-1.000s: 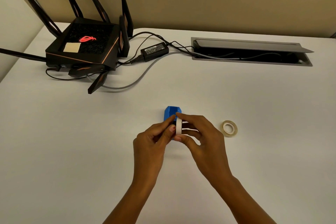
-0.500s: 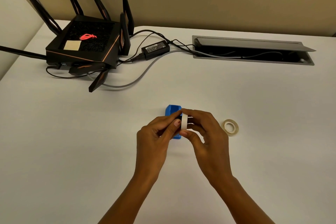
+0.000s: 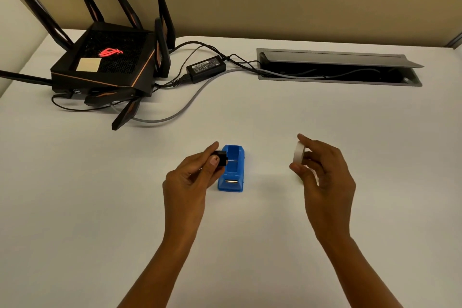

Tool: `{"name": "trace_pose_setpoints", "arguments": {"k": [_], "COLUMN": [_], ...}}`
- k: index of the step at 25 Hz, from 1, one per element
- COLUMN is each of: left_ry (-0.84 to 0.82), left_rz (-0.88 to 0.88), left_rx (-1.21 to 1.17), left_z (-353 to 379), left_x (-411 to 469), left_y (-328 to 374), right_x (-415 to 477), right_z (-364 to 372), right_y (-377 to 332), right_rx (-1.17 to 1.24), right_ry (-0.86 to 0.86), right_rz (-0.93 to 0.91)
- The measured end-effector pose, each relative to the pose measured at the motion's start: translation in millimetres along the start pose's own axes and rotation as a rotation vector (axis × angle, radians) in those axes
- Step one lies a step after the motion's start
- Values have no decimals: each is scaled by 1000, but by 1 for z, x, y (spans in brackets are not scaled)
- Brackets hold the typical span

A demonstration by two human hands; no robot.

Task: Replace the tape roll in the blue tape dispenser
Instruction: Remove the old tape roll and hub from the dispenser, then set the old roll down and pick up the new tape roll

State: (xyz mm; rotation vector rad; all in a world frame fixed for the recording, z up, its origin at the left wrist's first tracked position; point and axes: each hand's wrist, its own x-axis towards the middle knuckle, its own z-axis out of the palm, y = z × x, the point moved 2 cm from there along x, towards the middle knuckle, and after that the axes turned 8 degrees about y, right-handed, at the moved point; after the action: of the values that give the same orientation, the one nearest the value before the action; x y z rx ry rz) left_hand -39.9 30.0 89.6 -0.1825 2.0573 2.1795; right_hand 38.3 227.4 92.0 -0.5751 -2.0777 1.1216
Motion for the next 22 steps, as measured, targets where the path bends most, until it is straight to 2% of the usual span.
{"name": "trace_pose_setpoints", "arguments": {"k": [5,9,13,17,20,22], "left_ry": [-17,-15,-4,-5,2,3], "left_rz": [-37,-63,-73,-87,-95,-99], "left_rx": [-15,-11,10,17,21,29], "left_z": [10,13,13,16,19,19], "left_x": [-3,-5,-6,-9,-11,-12], "left_y": [-8,-13,-16,-18,-19,-19], "right_x": [11,16,21,16,14,12], "right_z": [-29,-50,-61,-65,-63,-61], "right_y": [38,78,111,122,127,127], "right_rx": [-223,-386,-415,-389,-497,-485], "right_ry": [126,149,95,93,40,62], "right_rz": [2,49,217,212,198,194]}}
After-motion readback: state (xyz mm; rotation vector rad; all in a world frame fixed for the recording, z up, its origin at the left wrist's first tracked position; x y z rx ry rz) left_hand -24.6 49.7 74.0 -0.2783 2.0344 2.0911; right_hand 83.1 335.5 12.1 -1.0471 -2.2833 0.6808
